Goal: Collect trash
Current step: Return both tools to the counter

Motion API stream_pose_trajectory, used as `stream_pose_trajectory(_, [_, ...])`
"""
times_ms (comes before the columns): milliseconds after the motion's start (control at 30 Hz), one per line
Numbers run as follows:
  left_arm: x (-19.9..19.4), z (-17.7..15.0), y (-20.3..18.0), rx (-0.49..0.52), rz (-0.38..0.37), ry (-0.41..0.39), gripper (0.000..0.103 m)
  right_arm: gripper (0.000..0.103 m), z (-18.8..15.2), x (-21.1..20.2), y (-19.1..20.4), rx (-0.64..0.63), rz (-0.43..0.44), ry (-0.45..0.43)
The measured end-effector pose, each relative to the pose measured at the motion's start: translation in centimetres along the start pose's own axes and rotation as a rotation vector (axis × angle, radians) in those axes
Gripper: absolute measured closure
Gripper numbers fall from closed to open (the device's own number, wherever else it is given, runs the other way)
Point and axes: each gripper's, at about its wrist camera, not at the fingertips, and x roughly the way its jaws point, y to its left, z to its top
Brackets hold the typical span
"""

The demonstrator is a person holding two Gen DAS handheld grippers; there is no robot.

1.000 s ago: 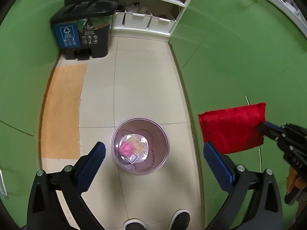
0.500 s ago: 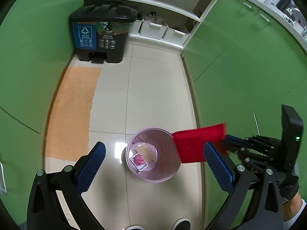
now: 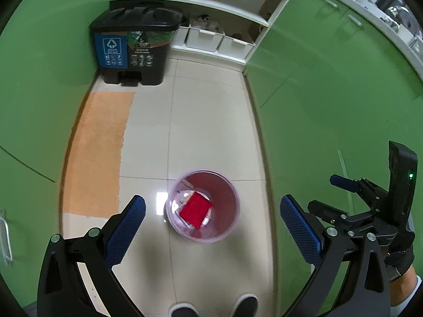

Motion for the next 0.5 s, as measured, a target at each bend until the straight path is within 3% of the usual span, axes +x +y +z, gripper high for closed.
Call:
stream_pose_trajectory(167, [-7.2, 1.1, -5.0, 0.042, -0.012, 0.025, 0.006, 0.005, 1.0, -10.7, 0.3, 0.048, -0.027, -0.033])
stream_pose_trajectory(333, [-17.5, 3.1, -11.6, 0.099, -0.036, 0.027, 0.006, 0.004, 1.8, -25.1, 0.6, 0.133, -0.04, -0.102])
stream_pose_trajectory(500, [-25.7, 4.2, -18.0, 0.19, -0.059, 0.033, 0.006, 0.003, 0.1, -37.6, -0.1, 0.214, -0.072, -0.174])
